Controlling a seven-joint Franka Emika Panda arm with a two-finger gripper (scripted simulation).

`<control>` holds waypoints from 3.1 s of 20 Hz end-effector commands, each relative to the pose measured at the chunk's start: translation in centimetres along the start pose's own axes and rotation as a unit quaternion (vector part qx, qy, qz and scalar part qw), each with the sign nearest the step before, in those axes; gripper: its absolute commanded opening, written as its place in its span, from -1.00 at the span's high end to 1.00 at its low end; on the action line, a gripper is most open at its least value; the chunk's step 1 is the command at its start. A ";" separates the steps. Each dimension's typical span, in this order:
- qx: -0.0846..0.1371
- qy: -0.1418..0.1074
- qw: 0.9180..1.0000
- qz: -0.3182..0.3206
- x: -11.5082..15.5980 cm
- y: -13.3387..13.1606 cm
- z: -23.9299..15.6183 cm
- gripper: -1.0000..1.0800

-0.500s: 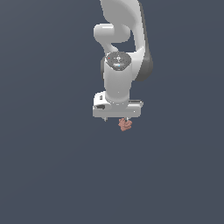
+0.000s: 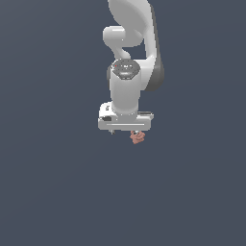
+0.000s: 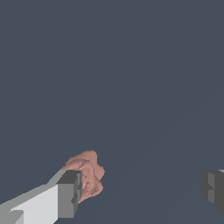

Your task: Pick up the object and move it to a goal position.

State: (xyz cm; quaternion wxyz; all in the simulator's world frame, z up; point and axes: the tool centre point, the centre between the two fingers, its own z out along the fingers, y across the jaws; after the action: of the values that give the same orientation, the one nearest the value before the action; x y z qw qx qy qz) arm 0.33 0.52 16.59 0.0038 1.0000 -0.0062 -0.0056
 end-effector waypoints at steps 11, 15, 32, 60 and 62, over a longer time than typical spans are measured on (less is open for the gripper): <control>-0.001 0.001 0.999 -0.038 -0.9 -1.2 1.5 -0.92; -0.001 0.002 0.997 -0.082 -2.2 -2.7 3.1 -0.92; 0.003 0.006 0.977 -0.213 -6.5 -7.2 7.4 -0.92; 0.003 0.006 0.976 -0.217 -6.6 -7.3 12.5 1.00; 0.002 0.007 0.976 -0.216 -6.6 -7.3 12.4 1.00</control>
State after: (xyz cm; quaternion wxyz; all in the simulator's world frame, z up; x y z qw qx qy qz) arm -6.29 7.76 4.25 0.0001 0.9776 0.2102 0.0006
